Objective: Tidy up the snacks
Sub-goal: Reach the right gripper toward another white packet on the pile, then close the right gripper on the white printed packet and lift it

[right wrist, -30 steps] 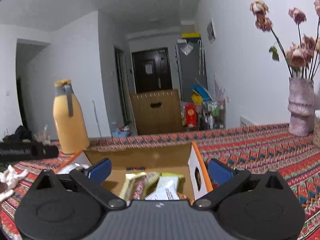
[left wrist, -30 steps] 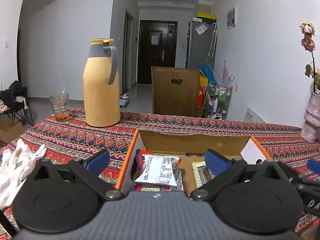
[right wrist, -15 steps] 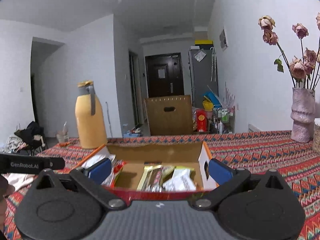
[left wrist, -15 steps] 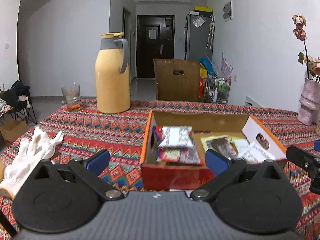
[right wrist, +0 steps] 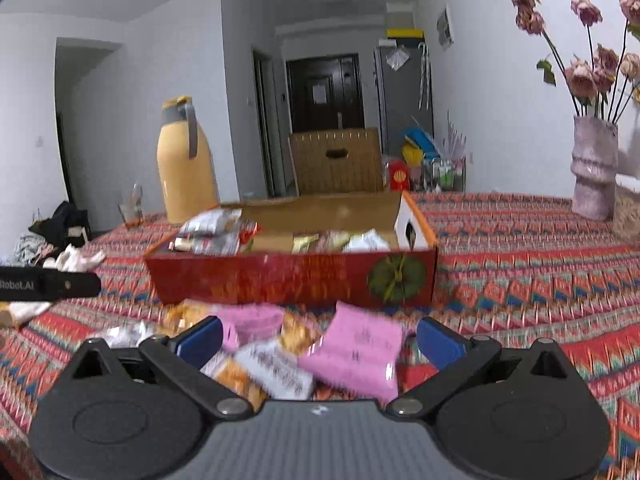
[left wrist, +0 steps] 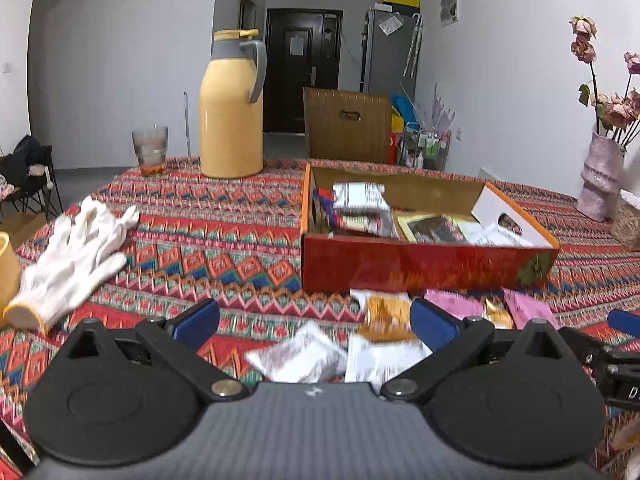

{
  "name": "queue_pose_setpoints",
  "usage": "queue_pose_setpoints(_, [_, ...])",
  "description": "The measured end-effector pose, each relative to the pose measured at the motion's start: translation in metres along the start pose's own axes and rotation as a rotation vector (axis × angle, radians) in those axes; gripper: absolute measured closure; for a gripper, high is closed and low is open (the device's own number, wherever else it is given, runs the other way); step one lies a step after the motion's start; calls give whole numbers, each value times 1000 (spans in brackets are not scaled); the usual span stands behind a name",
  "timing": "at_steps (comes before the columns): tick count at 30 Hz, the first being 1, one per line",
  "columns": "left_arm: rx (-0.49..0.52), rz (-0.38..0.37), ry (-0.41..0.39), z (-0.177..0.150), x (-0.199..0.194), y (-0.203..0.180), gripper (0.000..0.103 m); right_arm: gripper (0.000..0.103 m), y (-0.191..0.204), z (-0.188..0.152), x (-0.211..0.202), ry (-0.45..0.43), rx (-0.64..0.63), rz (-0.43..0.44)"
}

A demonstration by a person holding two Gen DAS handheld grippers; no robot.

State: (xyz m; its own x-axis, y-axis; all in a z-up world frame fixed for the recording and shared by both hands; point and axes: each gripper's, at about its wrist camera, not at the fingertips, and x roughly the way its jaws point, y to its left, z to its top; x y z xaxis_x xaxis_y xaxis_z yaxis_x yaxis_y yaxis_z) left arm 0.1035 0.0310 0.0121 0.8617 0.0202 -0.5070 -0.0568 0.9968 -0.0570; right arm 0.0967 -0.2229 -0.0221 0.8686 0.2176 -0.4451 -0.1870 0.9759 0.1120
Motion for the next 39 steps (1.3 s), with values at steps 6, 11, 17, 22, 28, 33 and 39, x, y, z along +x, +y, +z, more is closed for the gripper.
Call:
queue_pose_setpoints(6, [-15, -11, 28, -21, -12, 9, 0, 0, 8, -26, -10, 71, -6, 28])
queue_pose_setpoints(11, [-15, -8, 47, -33, -21, 14, 0, 0, 22, -41, -14, 114, -11, 74])
queue_pose_setpoints(17, [0, -29, 70, -47, -29, 14, 0, 0, 50, -49, -8, 160, -98, 101])
queue_pose_setpoints(22, [-4, -32, 78, -53, -33, 19, 0, 0, 63, -50, 5, 208, -182, 74])
queue_pose_setpoints(28, [-16, -31, 80, -55, -35, 24, 0, 0, 61, -39, 23, 248, -149, 67])
queue_pose_setpoints(33, [-16, -31, 86, -55, -35, 25, 0, 0, 62, -39, 25, 258, -141, 53])
queue_pose_setpoints(39, [-14, -32, 93, -56, -33, 24, 0, 10, 63, -41, 19, 248, -151, 82])
